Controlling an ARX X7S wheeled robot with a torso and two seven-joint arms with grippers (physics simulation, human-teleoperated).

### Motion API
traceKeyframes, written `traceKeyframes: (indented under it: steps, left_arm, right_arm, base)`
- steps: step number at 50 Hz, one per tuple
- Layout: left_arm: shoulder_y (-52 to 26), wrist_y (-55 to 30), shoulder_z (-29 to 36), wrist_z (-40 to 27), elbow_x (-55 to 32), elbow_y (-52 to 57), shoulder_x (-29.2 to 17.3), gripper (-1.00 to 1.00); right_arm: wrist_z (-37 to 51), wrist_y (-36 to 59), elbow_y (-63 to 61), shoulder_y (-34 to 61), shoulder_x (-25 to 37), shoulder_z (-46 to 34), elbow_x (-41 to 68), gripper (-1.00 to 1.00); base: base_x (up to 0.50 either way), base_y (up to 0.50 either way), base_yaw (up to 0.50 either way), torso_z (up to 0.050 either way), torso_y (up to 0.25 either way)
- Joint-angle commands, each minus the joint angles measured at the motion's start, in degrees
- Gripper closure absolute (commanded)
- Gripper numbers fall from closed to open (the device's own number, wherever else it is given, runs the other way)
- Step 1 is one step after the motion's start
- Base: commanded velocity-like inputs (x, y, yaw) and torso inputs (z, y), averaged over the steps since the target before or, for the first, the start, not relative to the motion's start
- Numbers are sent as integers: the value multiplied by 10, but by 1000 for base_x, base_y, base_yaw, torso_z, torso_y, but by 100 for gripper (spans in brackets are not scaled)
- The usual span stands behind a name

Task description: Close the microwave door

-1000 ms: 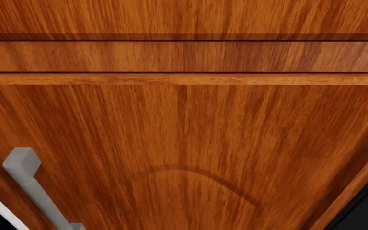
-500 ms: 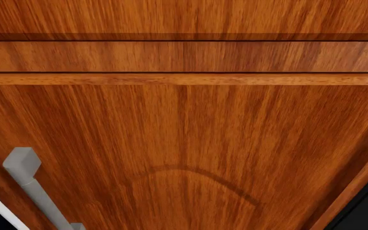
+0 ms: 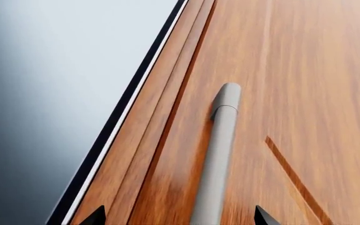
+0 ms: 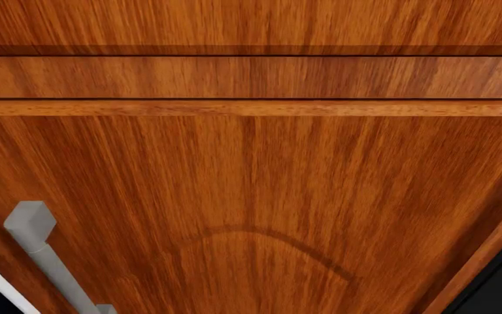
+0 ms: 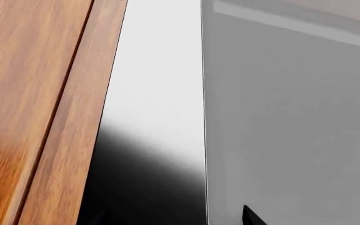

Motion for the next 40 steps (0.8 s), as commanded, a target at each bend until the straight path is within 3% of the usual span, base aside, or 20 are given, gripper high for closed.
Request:
traceKeyframes:
  steps: [1,40]
  left_arm:
    - [2,2,4,0,2,1,-1,-100]
    - [3,11,10,-1,1,3,-9,-100]
  right_arm:
    - [5,7,10,1,-5,32,2,-100]
    - [28,37,14,-4,-21,113,9,-100]
  base:
    - [0,0,0,0,0]
    - [0,0,0,0,0]
